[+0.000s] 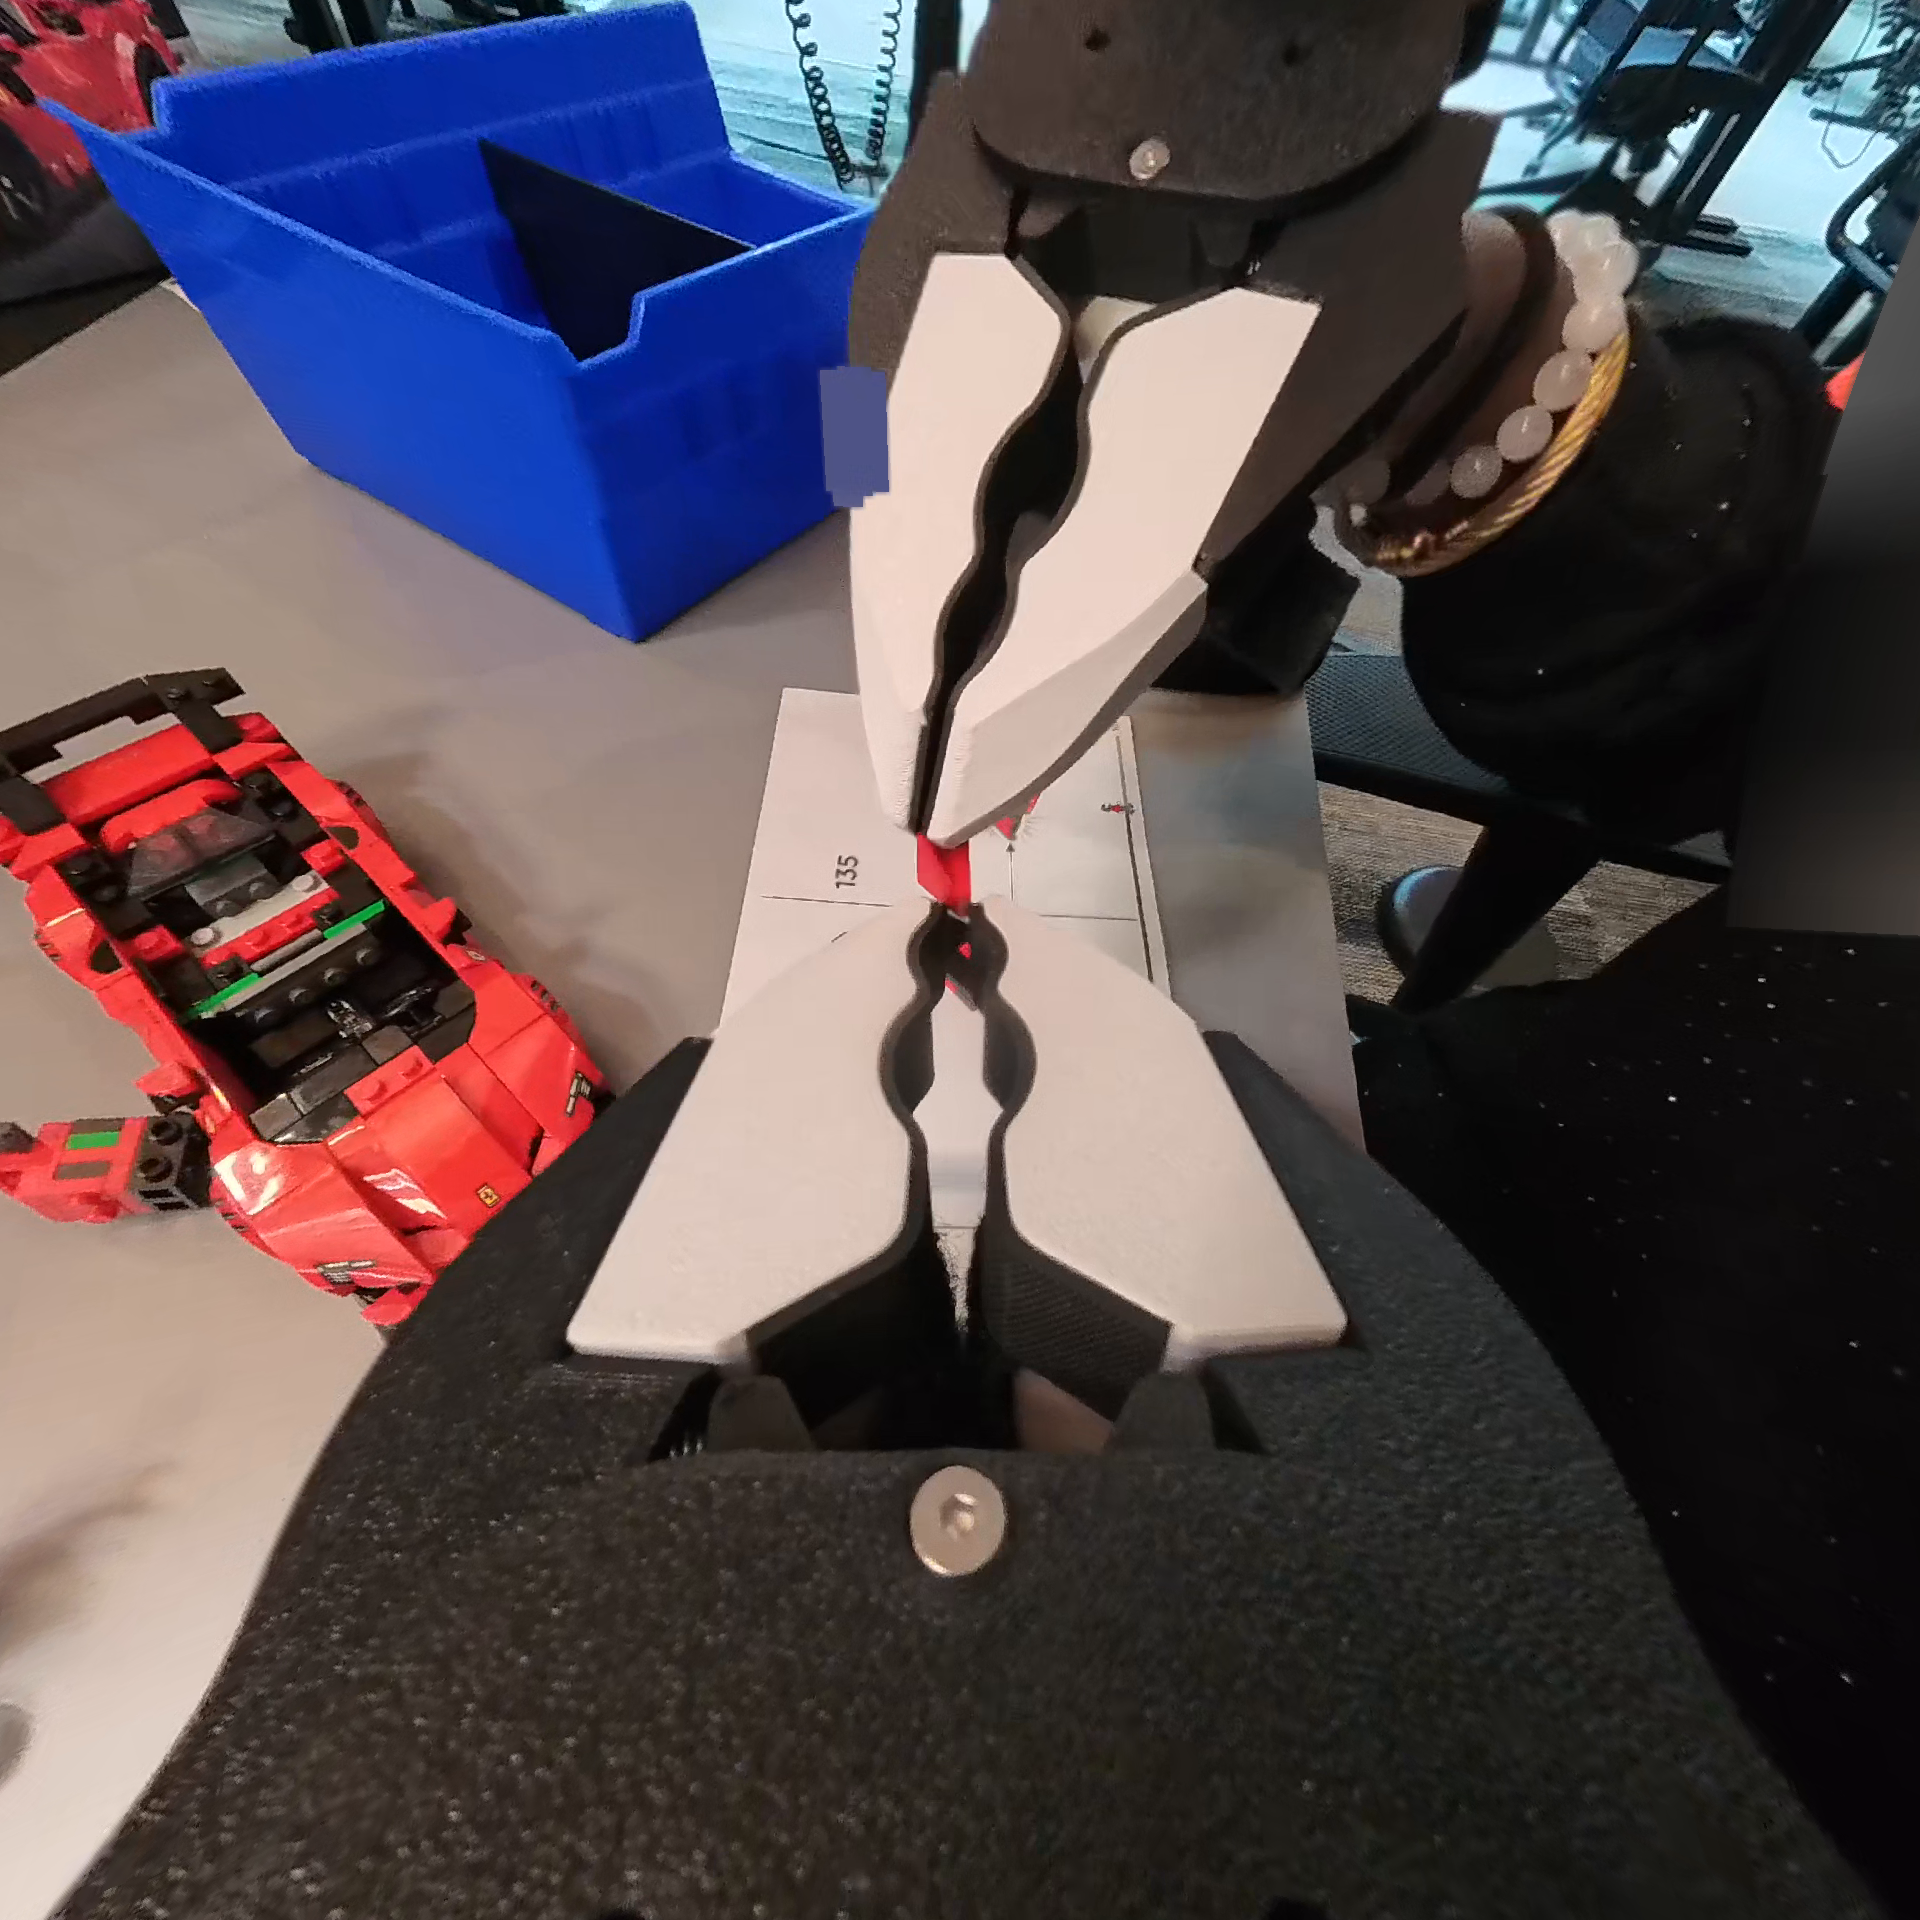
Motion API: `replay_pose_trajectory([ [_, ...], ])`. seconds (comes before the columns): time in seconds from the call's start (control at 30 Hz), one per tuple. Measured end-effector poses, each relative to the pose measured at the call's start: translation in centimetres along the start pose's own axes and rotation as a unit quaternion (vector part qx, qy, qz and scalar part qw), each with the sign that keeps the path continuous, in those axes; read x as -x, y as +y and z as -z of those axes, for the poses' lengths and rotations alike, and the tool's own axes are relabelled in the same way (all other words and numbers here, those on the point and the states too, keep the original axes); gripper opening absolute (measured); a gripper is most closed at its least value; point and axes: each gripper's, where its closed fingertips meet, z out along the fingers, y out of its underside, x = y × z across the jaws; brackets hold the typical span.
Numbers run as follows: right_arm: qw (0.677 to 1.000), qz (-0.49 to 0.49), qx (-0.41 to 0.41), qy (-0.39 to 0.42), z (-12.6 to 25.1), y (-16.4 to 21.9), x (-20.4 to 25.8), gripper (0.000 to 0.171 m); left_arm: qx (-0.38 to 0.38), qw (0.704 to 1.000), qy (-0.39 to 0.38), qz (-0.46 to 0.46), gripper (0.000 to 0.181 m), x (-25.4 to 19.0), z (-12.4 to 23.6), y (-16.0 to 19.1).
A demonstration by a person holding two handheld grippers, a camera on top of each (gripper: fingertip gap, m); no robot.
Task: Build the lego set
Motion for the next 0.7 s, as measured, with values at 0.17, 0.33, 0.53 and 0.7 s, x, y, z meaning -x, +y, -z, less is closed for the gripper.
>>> replay_pose_trajectory([
  [0.17,0.997,-0.059,-0.025,0.044,0.9,1.5,-0.6,0.0,0.008,1.0,-0.005,0.006,0.004,0.5,0.1,0.5],
  [0.33,0.983,-0.148,-0.054,0.093,1.4,4.1,-1.4,0.0,0.005,1.0,-0.003,0.012,0.003,0.7,0.0,0.7],
  [0.53,0.96,-0.219,-0.073,0.157,0.2,6.6,-1.6,0.0,0.039,0.999,0.012,0.003,0.002,0.2,-0.9,1.9],
  [0.7,0.945,-0.229,-0.095,0.215,0.3,7.0,-2.0,0.0,0.079,0.996,0.024,-0.015,0.002,0.0,-1.7,3.0],
])
